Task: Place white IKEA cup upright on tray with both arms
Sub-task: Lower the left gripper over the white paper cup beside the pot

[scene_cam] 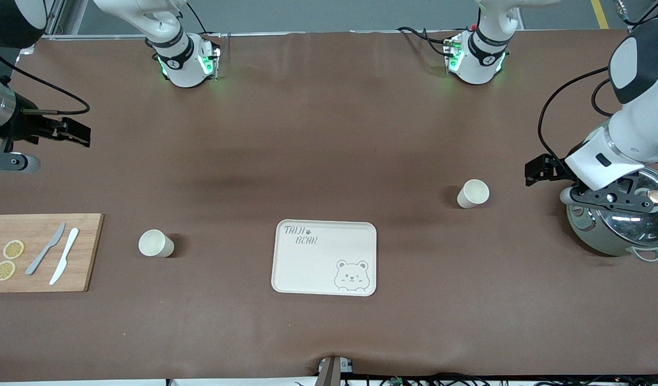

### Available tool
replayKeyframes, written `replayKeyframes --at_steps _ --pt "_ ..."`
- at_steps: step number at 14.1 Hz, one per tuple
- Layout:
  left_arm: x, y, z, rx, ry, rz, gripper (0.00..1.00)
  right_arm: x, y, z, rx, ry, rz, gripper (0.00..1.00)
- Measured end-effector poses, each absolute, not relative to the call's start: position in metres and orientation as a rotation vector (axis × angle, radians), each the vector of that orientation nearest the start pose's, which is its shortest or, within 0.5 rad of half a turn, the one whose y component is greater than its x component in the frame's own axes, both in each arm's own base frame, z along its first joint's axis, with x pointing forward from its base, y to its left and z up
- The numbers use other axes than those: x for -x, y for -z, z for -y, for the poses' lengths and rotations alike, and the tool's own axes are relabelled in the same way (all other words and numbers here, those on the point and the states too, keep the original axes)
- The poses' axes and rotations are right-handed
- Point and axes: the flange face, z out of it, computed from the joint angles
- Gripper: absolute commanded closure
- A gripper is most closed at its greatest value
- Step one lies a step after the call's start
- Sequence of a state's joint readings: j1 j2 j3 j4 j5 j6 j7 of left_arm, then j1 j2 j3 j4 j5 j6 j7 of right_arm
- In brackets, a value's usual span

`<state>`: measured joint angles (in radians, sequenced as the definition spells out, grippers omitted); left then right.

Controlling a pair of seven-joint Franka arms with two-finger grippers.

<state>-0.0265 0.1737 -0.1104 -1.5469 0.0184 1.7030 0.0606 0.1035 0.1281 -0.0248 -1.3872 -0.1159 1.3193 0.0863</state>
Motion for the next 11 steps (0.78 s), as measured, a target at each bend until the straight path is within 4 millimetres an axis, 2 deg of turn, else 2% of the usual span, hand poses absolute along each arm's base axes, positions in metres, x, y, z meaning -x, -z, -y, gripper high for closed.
replayKeyframes --at_steps 8,11 --pt "-0.609 -0.544 0.085 3.125 -0.032 -0.331 0.0 -0.562 -0.616 -0.026 3.258 -0.357 -0.058 0.0" --pt "-0.611 -0.536 0.083 3.126 -0.053 -0.327 0.0 -0.562 -0.616 -0.023 3.258 -0.359 -0.068 0.0"
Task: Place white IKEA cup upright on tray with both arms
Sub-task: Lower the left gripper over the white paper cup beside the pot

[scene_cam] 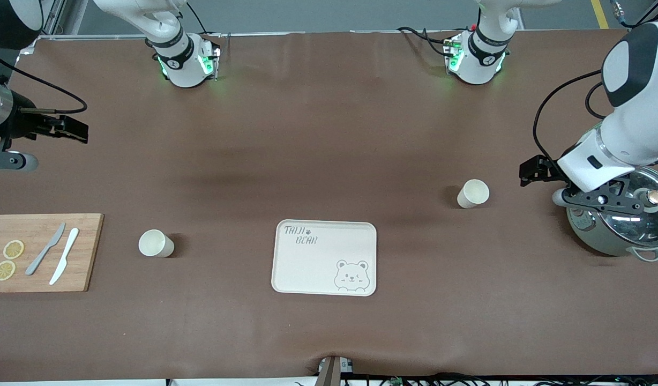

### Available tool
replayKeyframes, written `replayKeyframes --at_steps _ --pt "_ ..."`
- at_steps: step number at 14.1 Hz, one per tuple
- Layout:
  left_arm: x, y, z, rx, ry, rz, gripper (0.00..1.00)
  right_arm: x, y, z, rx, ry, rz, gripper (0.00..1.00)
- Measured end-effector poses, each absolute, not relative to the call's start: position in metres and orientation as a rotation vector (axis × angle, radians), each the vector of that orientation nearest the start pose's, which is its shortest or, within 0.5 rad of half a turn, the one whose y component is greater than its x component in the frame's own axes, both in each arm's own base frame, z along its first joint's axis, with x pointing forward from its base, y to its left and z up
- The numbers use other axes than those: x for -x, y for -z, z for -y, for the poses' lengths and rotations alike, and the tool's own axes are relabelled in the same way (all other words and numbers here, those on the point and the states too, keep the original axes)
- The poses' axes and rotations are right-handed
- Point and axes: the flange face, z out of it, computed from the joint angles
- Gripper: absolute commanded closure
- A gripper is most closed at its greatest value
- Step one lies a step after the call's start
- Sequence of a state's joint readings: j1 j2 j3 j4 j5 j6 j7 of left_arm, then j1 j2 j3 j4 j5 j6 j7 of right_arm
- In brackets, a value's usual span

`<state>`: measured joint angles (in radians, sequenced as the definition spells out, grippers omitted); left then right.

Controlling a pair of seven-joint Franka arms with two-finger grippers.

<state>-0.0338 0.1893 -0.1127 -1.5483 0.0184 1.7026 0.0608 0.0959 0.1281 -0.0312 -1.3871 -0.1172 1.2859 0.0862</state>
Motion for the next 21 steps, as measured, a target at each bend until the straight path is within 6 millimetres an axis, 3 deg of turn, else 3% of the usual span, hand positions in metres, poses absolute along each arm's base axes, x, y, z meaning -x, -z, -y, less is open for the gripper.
replayKeyframes --at_steps 2,12,17,21 --pt "-0.614 -0.524 0.08 3.127 -0.054 -0.32 0.0 -0.562 -0.616 -0.018 3.256 -0.36 -0.081 0.0" --pt "-0.608 -0.422 0.071 3.13 0.001 -0.331 0.0 -0.567 -0.619 -0.018 3.205 -0.29 -0.09 0.0" --pt "-0.592 -0.37 0.068 3.13 0.059 -0.34 0.0 -0.579 -0.627 0.012 3.136 -0.131 -0.174 0.0" --pt "-0.57 -0.326 0.063 3.131 0.118 -0.331 0.0 -0.589 -0.627 0.011 3.135 -0.022 -0.17 0.0"
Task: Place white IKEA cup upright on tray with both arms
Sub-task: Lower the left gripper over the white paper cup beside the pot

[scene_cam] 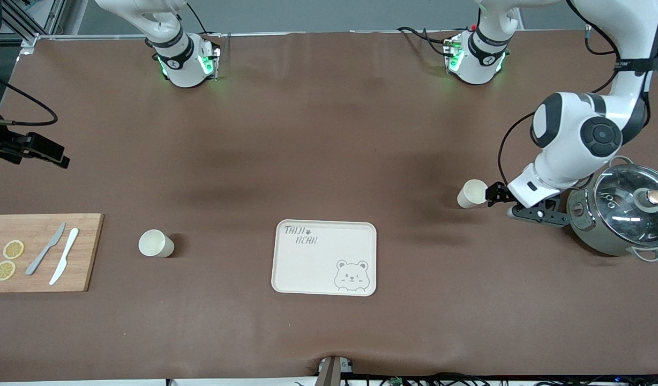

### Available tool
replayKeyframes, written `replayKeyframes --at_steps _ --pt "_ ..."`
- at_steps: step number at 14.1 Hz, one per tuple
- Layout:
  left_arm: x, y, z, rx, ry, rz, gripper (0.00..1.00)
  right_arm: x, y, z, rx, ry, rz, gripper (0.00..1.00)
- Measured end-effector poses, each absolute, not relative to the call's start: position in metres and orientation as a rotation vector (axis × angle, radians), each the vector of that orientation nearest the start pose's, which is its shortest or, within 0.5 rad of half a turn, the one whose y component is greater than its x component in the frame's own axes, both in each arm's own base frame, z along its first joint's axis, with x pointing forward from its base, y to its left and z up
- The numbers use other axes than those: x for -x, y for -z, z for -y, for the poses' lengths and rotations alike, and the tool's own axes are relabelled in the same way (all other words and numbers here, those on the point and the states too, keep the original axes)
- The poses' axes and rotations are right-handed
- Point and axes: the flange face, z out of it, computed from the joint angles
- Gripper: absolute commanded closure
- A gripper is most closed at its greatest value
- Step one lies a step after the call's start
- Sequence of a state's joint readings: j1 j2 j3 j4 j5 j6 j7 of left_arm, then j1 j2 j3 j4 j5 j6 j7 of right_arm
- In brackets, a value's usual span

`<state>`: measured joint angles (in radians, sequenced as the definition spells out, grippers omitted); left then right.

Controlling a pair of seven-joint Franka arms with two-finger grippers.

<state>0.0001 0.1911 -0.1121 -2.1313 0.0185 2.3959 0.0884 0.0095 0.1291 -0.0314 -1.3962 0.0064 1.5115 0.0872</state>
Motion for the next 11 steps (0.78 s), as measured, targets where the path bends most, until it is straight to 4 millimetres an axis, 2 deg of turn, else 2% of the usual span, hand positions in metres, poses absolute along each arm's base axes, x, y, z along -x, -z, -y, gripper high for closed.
replayKeyframes --at_steps 4,11 --pt "-0.55 -0.297 0.057 3.132 0.131 -0.321 0.0 -0.595 -0.615 0.004 3.133 0.011 -0.148 0.0" --pt "-0.523 -0.263 0.044 3.134 0.17 -0.293 0.0 -0.595 -0.611 -0.008 3.134 0.004 -0.116 0.0"
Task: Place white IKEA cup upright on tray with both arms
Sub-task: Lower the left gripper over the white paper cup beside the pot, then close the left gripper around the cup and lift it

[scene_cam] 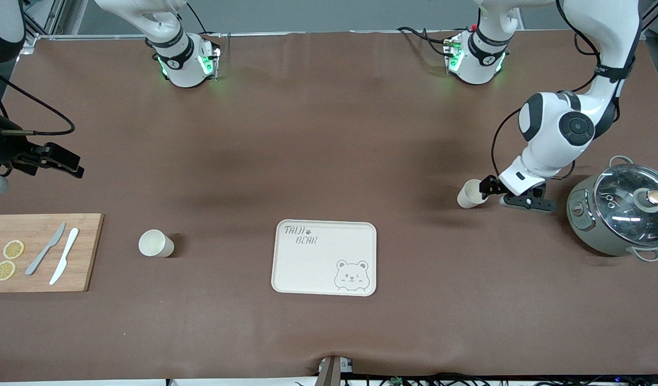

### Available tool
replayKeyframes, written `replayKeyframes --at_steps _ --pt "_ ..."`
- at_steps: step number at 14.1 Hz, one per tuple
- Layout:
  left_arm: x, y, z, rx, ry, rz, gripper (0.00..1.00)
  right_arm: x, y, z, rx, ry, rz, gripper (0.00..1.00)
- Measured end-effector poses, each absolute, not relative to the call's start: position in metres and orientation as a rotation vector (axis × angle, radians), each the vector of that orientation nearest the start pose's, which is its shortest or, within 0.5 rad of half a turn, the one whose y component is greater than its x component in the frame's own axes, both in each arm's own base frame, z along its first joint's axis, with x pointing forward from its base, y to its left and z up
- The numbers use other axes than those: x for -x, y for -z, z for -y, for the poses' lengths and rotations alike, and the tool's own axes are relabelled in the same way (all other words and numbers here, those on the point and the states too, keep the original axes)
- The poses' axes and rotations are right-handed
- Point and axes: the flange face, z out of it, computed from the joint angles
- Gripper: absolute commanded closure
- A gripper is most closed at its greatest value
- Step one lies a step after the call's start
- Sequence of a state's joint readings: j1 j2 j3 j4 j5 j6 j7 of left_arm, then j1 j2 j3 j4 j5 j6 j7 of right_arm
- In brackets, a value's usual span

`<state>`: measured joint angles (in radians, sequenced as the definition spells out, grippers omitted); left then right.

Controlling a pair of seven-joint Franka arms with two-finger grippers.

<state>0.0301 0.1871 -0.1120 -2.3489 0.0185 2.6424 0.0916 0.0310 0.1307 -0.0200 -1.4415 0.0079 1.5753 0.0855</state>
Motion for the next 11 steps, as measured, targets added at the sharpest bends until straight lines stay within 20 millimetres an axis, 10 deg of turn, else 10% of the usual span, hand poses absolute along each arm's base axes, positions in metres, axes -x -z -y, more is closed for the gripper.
replayKeyframes --at_steps 11 --pt "-0.496 -0.237 0.048 3.134 0.207 -0.312 0.0 -0.594 -0.606 -0.011 3.135 -0.02 -0.109 0.0"
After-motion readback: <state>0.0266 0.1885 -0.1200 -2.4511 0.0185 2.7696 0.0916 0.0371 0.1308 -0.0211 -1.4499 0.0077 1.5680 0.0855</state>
